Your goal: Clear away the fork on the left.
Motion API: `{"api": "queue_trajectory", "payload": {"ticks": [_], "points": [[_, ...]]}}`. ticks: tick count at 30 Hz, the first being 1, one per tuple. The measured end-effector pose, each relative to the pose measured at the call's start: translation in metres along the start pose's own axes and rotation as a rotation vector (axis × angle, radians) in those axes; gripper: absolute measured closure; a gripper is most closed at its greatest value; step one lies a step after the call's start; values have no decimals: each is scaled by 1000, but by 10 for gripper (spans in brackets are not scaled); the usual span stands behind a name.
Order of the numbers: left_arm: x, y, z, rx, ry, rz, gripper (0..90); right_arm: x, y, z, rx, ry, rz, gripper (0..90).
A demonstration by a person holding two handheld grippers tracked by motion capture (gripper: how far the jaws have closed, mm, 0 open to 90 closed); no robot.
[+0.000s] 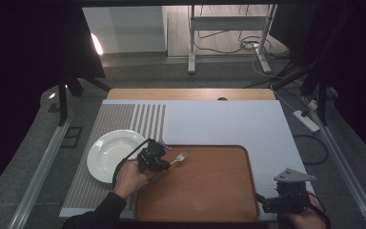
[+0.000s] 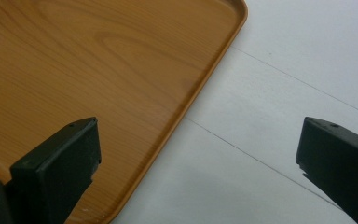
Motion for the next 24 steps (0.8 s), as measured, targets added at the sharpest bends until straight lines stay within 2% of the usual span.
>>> {"api": "queue_trajectory", "payload": {"ticks": [6, 13, 17, 20, 22, 23, 24], "points": [[2, 7, 12, -25, -7, 4, 853, 0, 0, 0, -3, 1, 0, 4], [7, 9, 19, -41, -23, 3, 853, 0, -1, 0, -8, -2, 0, 4], [11, 9, 21, -36, -39, -13, 851, 0, -1, 0, -10, 0, -3, 4], [11, 9, 23, -23, -28, -19, 847, 0, -1, 0, -11, -1, -4, 4], [11, 10, 23, -11, -26, -15, 834, 0, -1, 0, -13, -1, -4, 4], [11, 10, 23, -11, -23, -3, 790, 0, -1, 0, -13, -2, -4, 4], [11, 10, 23, -13, -22, -5, 709, 0, -1, 0, -14, -2, -4, 4]]}}
Point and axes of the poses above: each handheld gripper's, and its own axes: x roughly forward along the jaws, z roughly out of its underside, y roughly to its right, the point moved 3 cm from there along x, roughly forward along the jaws, and after that the axes turned 7 degrees about -x, right-handed, at the moved point
